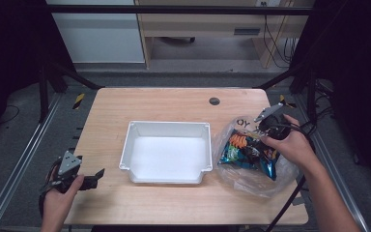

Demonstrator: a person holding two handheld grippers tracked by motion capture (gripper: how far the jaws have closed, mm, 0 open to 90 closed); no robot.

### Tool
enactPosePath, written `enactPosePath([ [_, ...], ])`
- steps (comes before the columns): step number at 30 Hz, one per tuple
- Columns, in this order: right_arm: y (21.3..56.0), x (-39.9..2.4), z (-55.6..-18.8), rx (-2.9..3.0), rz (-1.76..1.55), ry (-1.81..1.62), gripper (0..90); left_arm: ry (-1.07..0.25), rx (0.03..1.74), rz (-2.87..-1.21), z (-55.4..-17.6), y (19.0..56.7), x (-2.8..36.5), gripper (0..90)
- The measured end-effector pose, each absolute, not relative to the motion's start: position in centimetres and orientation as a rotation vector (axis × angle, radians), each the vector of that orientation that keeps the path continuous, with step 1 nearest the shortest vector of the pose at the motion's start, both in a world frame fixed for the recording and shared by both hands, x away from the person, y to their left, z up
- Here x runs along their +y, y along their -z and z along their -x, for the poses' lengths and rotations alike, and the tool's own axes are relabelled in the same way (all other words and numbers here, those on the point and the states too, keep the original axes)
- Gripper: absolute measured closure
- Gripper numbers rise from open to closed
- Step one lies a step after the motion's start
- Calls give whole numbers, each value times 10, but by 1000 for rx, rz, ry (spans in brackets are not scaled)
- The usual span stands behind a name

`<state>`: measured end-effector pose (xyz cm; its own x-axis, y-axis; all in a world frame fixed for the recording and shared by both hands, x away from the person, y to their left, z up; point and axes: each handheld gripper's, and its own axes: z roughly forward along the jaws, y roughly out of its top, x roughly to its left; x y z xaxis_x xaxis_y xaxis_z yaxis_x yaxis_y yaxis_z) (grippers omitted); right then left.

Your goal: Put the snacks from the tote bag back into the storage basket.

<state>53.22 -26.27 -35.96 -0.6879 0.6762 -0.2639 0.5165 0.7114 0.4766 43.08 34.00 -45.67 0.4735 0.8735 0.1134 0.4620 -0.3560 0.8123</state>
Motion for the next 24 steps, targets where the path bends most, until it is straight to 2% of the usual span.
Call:
enactPosePath([
  [24, 369, -254, -531, 2560, -863, -493, 96, -719, 1111, -1982, -431, 457, 342, 33],
])
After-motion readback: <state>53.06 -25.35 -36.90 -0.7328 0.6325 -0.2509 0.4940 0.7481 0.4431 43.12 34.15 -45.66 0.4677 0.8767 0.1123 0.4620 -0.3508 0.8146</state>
